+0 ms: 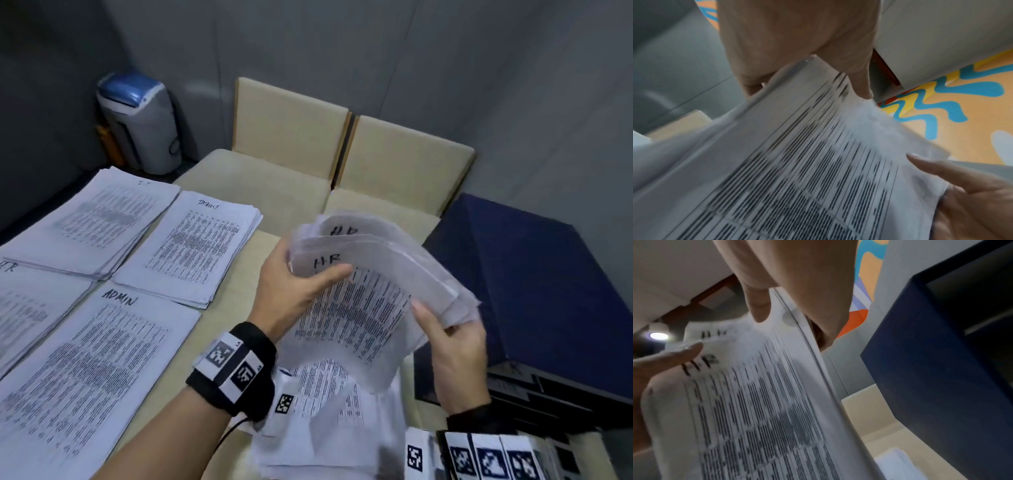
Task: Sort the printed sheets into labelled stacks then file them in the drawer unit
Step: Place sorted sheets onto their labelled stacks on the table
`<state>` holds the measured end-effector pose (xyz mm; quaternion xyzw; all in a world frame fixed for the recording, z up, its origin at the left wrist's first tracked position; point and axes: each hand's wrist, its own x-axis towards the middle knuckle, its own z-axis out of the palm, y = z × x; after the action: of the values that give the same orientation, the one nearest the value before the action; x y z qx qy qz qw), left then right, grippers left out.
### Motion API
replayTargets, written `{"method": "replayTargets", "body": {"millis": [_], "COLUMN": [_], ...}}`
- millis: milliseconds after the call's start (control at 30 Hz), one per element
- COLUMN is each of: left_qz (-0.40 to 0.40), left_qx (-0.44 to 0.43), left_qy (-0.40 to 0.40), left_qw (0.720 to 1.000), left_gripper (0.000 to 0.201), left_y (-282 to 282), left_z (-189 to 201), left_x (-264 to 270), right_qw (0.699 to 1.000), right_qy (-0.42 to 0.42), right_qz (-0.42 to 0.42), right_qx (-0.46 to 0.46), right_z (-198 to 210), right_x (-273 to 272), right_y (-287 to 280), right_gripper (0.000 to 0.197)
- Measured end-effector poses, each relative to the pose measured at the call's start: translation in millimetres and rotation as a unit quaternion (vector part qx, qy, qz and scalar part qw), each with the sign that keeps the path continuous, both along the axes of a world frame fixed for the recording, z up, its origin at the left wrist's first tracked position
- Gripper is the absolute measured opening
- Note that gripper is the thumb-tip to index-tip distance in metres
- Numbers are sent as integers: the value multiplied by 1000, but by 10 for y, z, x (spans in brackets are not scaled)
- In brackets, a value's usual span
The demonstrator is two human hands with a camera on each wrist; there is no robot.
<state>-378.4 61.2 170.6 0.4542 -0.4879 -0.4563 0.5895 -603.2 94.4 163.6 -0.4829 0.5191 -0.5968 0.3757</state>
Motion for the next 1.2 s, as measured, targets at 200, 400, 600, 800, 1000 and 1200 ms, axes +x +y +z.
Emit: {"method": "replayTargets", "body": {"millis": [200,400,600,800,1000,1200], "left_qz": [2,36,55,32,75,103], "left_qx": [72,111,128,171,147,159], "left_qy": [-2,-20,-21,-80,-42,0], "left_qw": [997,993,990,981,985,982], "left_gripper": [66,74,54,49,41,31], "left_y": [-53,128,311,409,439,429], "left_z": [-298,-688,-895,-1037,-803,-948], "left_x": [-31,-56,-15,402,1110,1750], "right_qw": [992,982,973,975,984,973], "right_qy": [29,54,50,73,40,40], "right_qz": [50,27,56,75,134,184], "right_qx": [116,177,217,194,109,132], "right_z": [-379,-539,-769,-708,-290,-499], "right_x": [-74,34,115,384,999,1885], "right_y": [-156,-225,-99,-236,-360,-546], "right_gripper": [43,39,24,57,15,21]}}
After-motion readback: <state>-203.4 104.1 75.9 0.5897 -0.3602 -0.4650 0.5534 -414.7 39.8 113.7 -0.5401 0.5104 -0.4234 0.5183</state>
